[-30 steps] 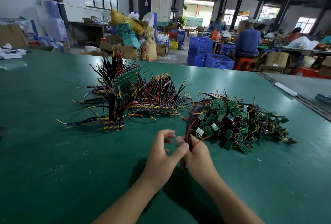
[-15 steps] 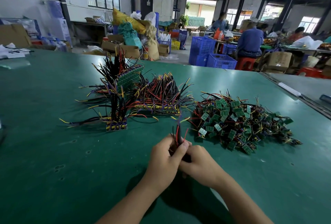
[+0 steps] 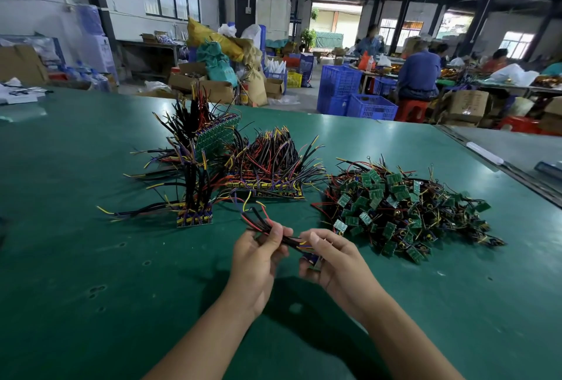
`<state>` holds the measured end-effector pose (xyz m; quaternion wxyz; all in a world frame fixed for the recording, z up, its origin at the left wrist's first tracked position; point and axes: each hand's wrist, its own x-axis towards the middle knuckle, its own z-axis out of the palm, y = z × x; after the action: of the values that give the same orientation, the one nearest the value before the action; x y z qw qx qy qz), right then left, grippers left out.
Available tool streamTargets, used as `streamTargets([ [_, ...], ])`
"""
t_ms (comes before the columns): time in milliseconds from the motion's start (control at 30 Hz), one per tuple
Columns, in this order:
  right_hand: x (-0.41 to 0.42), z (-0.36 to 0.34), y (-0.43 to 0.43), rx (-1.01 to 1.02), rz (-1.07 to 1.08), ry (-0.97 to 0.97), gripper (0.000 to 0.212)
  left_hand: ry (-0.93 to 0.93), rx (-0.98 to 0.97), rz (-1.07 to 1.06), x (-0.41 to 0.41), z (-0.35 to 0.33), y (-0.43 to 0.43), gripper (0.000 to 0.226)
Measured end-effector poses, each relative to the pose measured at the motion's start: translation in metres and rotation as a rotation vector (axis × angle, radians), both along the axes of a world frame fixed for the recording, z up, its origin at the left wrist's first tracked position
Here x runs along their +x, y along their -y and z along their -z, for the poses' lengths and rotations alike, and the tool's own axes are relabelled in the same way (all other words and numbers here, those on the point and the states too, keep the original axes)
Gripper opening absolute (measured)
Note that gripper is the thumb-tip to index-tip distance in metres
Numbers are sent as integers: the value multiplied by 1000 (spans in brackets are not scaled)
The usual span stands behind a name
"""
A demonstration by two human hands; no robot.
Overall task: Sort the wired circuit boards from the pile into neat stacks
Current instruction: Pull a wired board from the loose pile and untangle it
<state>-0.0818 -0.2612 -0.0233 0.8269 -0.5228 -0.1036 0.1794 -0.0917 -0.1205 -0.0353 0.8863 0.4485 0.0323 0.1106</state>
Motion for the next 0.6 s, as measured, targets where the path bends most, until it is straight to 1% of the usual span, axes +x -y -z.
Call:
streamTargets([
  [67, 1, 1, 1, 75, -53, -49, 17, -34, -78, 1, 3, 2, -2, 3],
  [133, 3, 2, 5, 109, -114, -95, 12, -45, -92, -6, 6, 4, -4, 2],
  [167, 4, 2, 7, 103, -129, -110, 10, -41, -63, -16, 7, 6, -5, 2],
  [233, 7, 3, 10, 61, -126, -135, 14, -26, 56, -50, 9, 11, -5, 3],
  [300, 9, 4, 13, 43, -92, -158, 10, -22, 164, -77, 12, 16, -5, 14],
  [367, 11, 2, 17, 66, -38, -168, 4, -79, 238, -114, 18, 19, -7, 21],
  [433, 17, -3, 21, 112, 43, -144, 6, -108, 362, -147, 22, 23, -10, 23],
  [533, 33, -19, 31, 159, 267, 0, 8, -34, 587, -133, 22, 30, -10, 38],
  [567, 41, -26, 36, 138, 351, 68, 8, -9, 675, -134, 21, 30, -8, 44],
  [600, 49, -34, 42, 73, 432, 146, 10, 10, 750, -135, 20, 30, -7, 48],
])
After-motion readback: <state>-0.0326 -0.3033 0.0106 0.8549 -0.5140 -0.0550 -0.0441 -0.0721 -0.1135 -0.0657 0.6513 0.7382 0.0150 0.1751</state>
